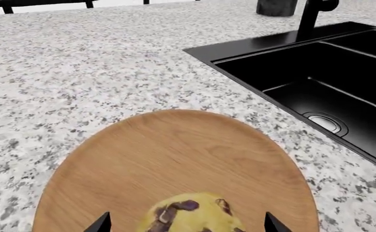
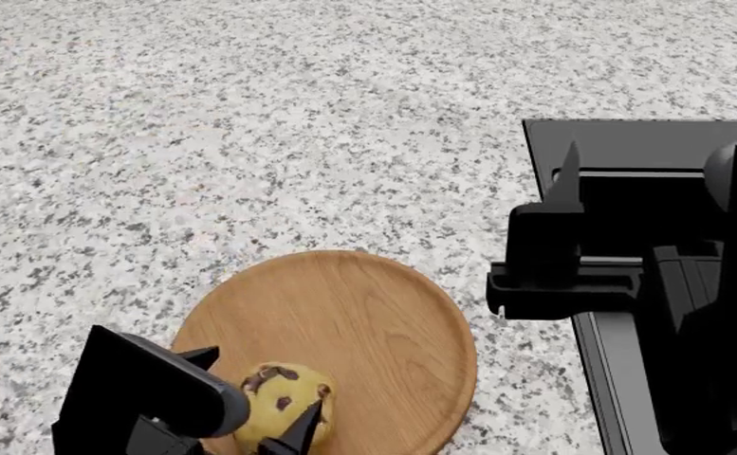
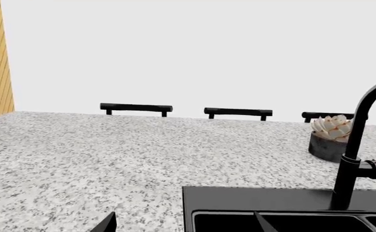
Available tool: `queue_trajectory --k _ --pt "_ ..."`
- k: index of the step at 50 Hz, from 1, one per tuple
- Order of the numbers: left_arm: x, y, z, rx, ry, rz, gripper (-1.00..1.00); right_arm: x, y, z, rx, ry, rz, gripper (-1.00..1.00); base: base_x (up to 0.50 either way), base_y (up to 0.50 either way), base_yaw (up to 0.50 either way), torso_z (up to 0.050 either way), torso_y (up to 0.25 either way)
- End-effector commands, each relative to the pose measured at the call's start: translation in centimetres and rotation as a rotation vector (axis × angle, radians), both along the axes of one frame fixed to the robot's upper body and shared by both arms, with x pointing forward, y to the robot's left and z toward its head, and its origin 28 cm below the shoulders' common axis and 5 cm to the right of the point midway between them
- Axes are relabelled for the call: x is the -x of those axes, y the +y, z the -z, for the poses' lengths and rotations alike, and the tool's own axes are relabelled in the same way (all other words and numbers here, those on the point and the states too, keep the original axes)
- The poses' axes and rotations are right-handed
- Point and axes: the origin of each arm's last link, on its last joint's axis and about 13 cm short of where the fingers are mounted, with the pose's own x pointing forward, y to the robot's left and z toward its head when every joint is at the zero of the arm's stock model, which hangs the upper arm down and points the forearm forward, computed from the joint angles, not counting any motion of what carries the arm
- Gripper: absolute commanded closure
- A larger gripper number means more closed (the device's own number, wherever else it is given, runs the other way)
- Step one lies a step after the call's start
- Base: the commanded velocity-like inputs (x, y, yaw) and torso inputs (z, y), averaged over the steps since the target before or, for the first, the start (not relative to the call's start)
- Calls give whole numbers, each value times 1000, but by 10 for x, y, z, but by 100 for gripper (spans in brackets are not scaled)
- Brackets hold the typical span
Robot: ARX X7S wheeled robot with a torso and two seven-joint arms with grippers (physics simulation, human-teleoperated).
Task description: Place the pastries on the plates.
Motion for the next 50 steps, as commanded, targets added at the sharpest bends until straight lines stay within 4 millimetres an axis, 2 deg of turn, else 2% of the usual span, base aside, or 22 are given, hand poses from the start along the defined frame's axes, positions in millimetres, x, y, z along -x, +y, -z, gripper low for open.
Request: queue_trajectory --k 1,3,5,8,11,17,28,34,44,45,50 --pt "-2 1 -43 131 -125 -11 -100 1 4 -4 2 -29 -46 -100 0 0 0 0 0" --pt "7 11 -82 186 -250 -45 -100 1 3 -5 3 -30 -45 -100 0 0 0 0 0" --pt "13 20 -110 216 -345 -92 -100 0 4 -5 3 -32 -46 -100 0 0 0 0 0" --pt "18 33 -136 243 -435 -160 -100 -1 5 -6 4 -36 -54 -100 0 0 0 0 0" --pt "15 46 -146 246 -483 -243 -100 -3 5 -6 3 -37 -57 -100 0 0 0 0 0" --pt "3 64 -128 229 -450 -389 -100 -6 4 -5 4 -36 -59 -100 0 0 0 0 0" --pt "-4 89 -96 213 -406 -585 -100 -12 -3 9 -5 -31 -14 -100 0 0 0 0 0" --pt "2 92 -79 202 -376 -630 -100 -17 -7 25 -20 -9 34 -100 0 0 0 0 0" --pt "10 92 -51 218 -291 -660 -100 -13 -9 40 -38 17 59 -100 0 0 0 0 0" --pt "10 93 -47 213 -283 -666 -100 -13 -9 48 -46 44 61 -100 0 0 0 0 0" --pt "11 93 -41 215 -263 -682 -100 -14 -11 55 -74 58 81 -100 0 0 0 0 0"
